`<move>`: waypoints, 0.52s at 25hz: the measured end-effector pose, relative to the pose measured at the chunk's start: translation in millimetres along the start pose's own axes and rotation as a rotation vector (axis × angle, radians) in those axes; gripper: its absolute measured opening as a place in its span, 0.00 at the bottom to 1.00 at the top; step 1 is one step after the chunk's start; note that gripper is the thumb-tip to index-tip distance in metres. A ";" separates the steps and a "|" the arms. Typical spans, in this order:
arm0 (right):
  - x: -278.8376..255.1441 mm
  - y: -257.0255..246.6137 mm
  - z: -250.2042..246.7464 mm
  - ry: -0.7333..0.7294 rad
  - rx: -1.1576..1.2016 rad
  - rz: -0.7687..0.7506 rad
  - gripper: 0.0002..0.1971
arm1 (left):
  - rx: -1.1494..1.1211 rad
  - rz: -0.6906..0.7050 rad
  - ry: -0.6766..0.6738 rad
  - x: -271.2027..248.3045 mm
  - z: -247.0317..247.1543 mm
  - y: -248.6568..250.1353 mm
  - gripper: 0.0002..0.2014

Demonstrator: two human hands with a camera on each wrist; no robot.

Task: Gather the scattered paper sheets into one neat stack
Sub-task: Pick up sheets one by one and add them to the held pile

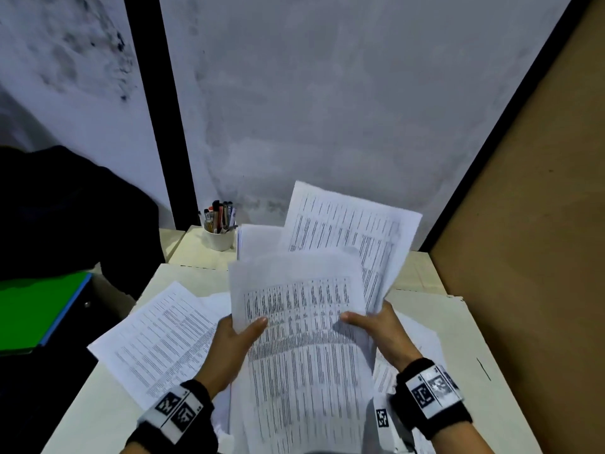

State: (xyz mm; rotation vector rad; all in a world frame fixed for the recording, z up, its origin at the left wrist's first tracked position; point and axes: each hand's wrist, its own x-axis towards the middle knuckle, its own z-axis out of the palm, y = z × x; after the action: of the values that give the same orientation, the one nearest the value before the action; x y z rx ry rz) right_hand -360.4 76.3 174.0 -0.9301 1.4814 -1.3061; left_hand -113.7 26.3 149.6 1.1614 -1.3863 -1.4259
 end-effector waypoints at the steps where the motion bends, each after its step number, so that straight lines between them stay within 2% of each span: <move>1: 0.1 -4.4 0.9 -0.013 0.013 -0.049 0.16 | -0.019 0.038 0.007 1.3 -0.3 9.2 0.09; 4: 0.3 -5.1 0.8 -0.092 0.074 -0.134 0.25 | -0.121 0.051 -0.059 0.7 -2.1 23.7 0.33; 6: -3.1 1.7 1.7 -0.125 0.033 -0.127 0.29 | -0.108 0.040 -0.106 -0.7 0.1 18.9 0.42; 8: -5.0 9.6 4.1 -0.109 0.002 -0.122 0.27 | -0.149 0.038 -0.093 -0.3 0.4 14.2 0.44; 10: -4.2 9.3 7.6 -0.056 0.026 -0.127 0.19 | -0.170 0.038 -0.044 1.1 1.4 17.2 0.44; 13: 1.6 -7.3 9.2 -0.050 0.046 -0.204 0.16 | -0.185 0.107 -0.022 6.2 -0.3 35.3 0.40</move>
State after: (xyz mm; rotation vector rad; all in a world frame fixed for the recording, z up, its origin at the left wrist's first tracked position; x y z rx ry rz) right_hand -352.3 71.0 180.9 -1.0985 1.3391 -1.4466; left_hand -116.5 17.9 184.3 0.9420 -1.2821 -1.4609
